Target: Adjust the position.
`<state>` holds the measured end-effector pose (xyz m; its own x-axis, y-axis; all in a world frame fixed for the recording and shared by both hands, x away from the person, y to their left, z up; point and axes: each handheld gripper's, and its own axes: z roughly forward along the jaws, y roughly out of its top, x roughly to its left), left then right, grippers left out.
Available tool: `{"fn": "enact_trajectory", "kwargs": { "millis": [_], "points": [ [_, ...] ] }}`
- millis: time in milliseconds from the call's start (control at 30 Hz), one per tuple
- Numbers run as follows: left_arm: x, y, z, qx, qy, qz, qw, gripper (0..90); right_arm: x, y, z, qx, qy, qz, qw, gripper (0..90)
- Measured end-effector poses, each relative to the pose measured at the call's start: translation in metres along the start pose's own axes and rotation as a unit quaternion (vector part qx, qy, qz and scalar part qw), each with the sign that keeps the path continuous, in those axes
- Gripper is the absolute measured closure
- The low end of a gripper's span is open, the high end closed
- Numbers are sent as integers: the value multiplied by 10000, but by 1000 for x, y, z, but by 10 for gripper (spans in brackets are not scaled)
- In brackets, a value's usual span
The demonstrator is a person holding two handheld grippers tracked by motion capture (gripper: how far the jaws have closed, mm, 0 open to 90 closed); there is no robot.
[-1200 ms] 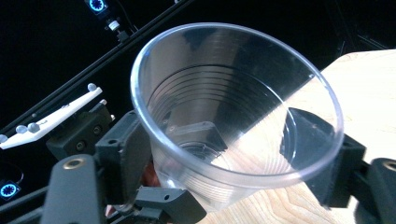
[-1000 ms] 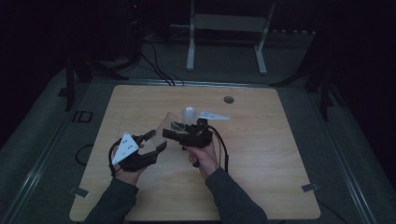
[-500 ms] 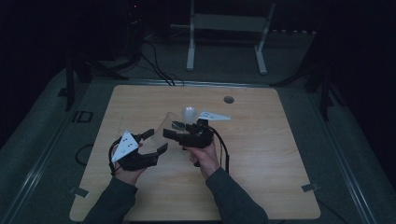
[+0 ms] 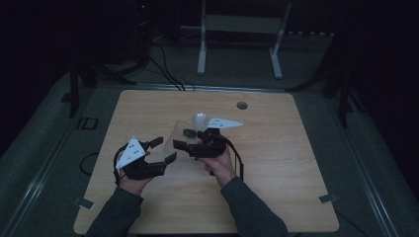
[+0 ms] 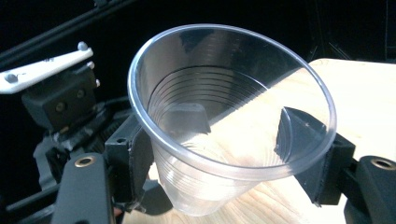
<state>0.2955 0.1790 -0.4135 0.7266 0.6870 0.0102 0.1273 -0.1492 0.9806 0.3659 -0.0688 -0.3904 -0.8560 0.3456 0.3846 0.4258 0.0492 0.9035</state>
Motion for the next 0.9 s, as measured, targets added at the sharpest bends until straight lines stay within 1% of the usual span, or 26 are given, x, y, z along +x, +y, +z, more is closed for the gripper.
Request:
{"fn": "enact_trajectory", "kwargs": {
  "millis": [33, 133, 233, 400, 533, 700, 733, 800, 867, 900],
  "points": [
    [0, 0, 0, 5, -10, -3, 10000, 273, 0, 1, -1, 37, -16, -83, 10000, 293],
    [2, 1, -1, 30, -56, -10, 10000, 274, 1, 2, -1, 94, -17, -133, 9999, 293],
    [3, 1, -2, 57, -135, -5, 9999, 274, 1, 3, -1, 183, -41, -248, 9995, 293],
    [3, 2, -1, 136, -246, -6, 9996, 275, 3, 4, -1, 365, -66, -476, 9982, 293],
    [3, 1, 1, 268, -319, 16, 9991, 275, 3, 4, -2, 461, -81, -549, 9974, 293],
    [3, 0, 6, 494, -458, 25, 9977, 276, 4, 4, -2, 598, -110, -688, 9958, 293],
    [2, 0, 7, 524, -494, 19, 9974, 276, 5, 4, -1, 628, -120, -722, 9953, 293],
    [2, -1, 8, 540, -501, 26, 9973, 278, 5, 3, -1, 673, -115, -770, 9947, 293],
    [3, -2, 9, 567, -548, -29, 9969, 292, 6, 3, 0, 732, -121, -843, 9937, 293],
    [3, -2, 10, 597, -556, -18, 9967, 292, 7, 3, 0, 760, -125, -881, 9931, 293]
  ]
}}
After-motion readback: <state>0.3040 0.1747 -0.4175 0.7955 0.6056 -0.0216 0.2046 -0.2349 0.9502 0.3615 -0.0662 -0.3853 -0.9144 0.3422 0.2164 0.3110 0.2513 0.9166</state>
